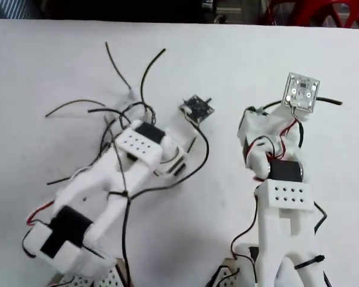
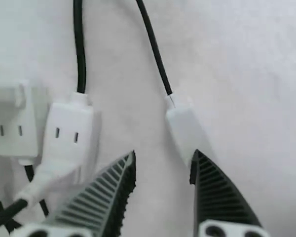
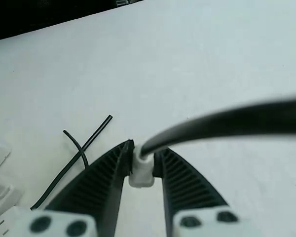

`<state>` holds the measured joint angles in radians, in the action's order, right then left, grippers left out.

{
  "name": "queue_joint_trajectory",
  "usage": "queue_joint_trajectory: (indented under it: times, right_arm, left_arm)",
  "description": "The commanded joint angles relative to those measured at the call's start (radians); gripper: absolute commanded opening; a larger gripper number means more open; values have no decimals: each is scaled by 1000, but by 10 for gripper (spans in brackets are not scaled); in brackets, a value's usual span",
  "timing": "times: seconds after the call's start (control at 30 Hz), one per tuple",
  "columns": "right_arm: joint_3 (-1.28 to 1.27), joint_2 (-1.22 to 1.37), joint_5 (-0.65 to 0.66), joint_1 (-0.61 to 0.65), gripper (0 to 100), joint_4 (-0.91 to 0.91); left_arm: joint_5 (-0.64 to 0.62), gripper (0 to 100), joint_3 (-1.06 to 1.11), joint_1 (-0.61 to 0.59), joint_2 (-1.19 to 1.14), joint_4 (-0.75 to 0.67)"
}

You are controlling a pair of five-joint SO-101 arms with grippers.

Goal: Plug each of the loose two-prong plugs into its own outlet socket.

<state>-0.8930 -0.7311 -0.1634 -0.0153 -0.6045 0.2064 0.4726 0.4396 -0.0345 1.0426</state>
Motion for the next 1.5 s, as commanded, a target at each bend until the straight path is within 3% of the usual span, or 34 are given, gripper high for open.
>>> queue_joint_trajectory:
  times: [0.0, 0.23, 0.5, 0.7, 0.9, 1.07, 1.33, 1.47]
  right_arm:
    - [5, -30, -8, -2, 17, 19]
    - [3, -30, -6, 24, 17, 16]
    - [3, -30, -6, 28, 17, 15]
    - [2, -30, -6, 28, 17, 15]
    - [2, -30, -6, 28, 17, 15]
    - [2, -30, 8, 28, 17, 15]
    - [-15, -30, 34, 33, 17, 22]
    - [-15, -30, 34, 30, 17, 22]
  left_arm:
    - [44, 188, -83, -130, -87, 58]
    - [46, 188, -135, -197, 24, 183]
    - [-3, 196, -78, -68, 234, 203]
    - [-186, 333, -35, -8, 142, 126]
    - [-203, 294, -43, -5, -87, 5]
    - [26, 191, -137, 27, -206, 15]
    - [288, 185, -242, 35, -216, 20]
    - [265, 248, -295, 24, -211, 44]
